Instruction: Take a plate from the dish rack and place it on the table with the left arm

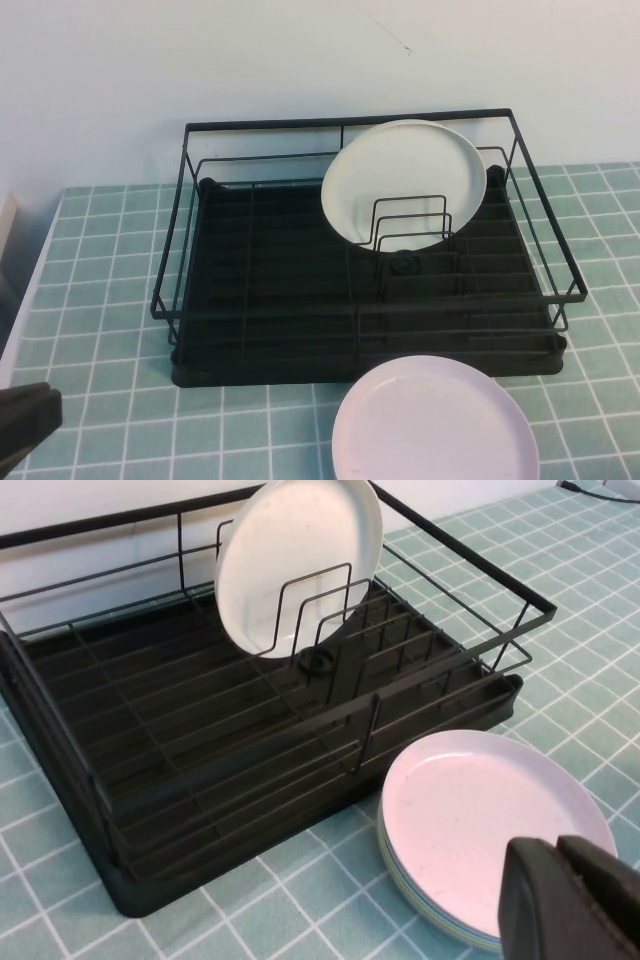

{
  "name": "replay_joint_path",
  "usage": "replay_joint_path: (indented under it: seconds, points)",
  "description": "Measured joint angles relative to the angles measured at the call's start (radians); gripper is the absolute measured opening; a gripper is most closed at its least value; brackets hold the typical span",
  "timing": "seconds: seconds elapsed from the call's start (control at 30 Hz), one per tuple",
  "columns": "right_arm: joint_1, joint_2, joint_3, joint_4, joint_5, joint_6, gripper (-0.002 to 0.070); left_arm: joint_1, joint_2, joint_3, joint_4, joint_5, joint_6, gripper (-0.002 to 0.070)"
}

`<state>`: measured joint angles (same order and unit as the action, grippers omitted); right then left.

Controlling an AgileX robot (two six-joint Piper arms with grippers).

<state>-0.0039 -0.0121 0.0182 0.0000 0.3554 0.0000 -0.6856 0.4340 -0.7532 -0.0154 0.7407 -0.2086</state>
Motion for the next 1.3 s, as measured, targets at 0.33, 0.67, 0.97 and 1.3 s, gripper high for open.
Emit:
replay_joint_path:
  seconds: [0.33, 0.67, 0.97, 1.3]
  points:
    - [0.0, 0.0, 0.0, 0.0, 0.0, 0.0, -0.0001, 0.08, -0.068, 0.186, 0.089, -0.102, 0.028, -0.0002]
    - [0.0, 0.0, 0.0, 0.0, 0.0, 0.0, -0.0001, 0.473, -0.362, 0.702, -0.027, -0.548, 0.038, -0.0002]
    - [0.0, 0.0, 0.0, 0.0, 0.0, 0.0, -0.0001, 0.59, -0.444, 0.773, -0.031, -0.424, 0.255, -0.0002]
    - [0.0, 0.0, 0.0, 0.0, 0.0, 0.0, -0.0001, 0.645, -0.446, 0.769, -0.033, -0.415, 0.264, -0.0002]
